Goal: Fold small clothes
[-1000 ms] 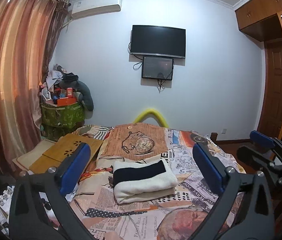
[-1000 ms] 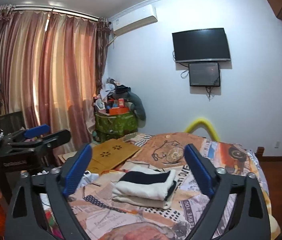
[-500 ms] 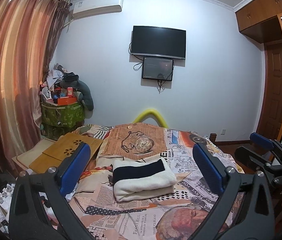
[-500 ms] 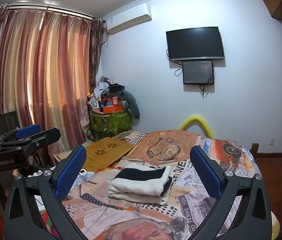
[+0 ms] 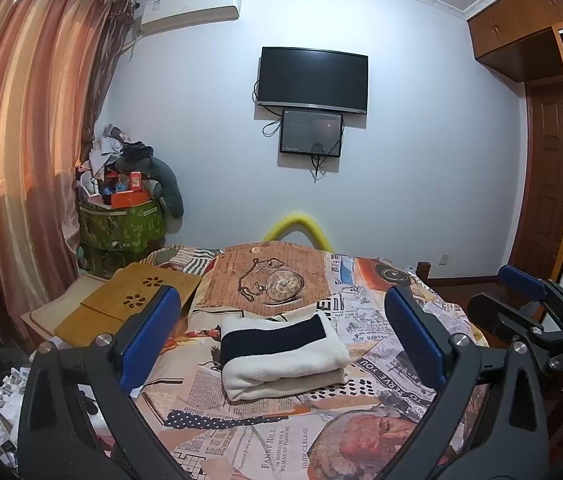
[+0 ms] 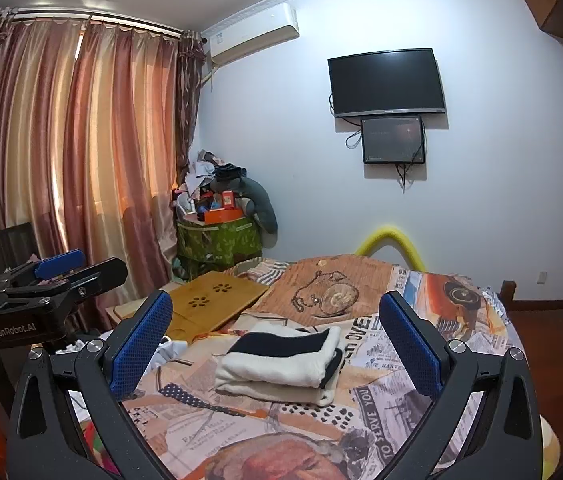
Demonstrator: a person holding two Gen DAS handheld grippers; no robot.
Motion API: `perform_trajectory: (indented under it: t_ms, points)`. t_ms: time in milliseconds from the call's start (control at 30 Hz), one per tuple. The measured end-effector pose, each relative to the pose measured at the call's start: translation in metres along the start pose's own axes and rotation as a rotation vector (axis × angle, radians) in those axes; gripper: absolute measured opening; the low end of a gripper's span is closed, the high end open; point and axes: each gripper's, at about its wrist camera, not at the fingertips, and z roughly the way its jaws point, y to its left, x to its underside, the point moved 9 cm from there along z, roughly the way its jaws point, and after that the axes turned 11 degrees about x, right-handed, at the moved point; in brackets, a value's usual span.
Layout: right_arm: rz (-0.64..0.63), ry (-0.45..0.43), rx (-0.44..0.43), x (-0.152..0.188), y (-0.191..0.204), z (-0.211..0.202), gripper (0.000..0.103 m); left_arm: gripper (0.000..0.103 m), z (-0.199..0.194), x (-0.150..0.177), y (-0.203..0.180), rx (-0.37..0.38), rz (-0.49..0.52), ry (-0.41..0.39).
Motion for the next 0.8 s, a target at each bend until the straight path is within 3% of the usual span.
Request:
perform_trajectory:
  t_ms: [800]
  points:
    - [0.006,0.008,0.007,-0.0017,-0.0005,0.0005,0.103,0.103,0.0059,0.0055,-0.0045,0.014,0.01,0.004]
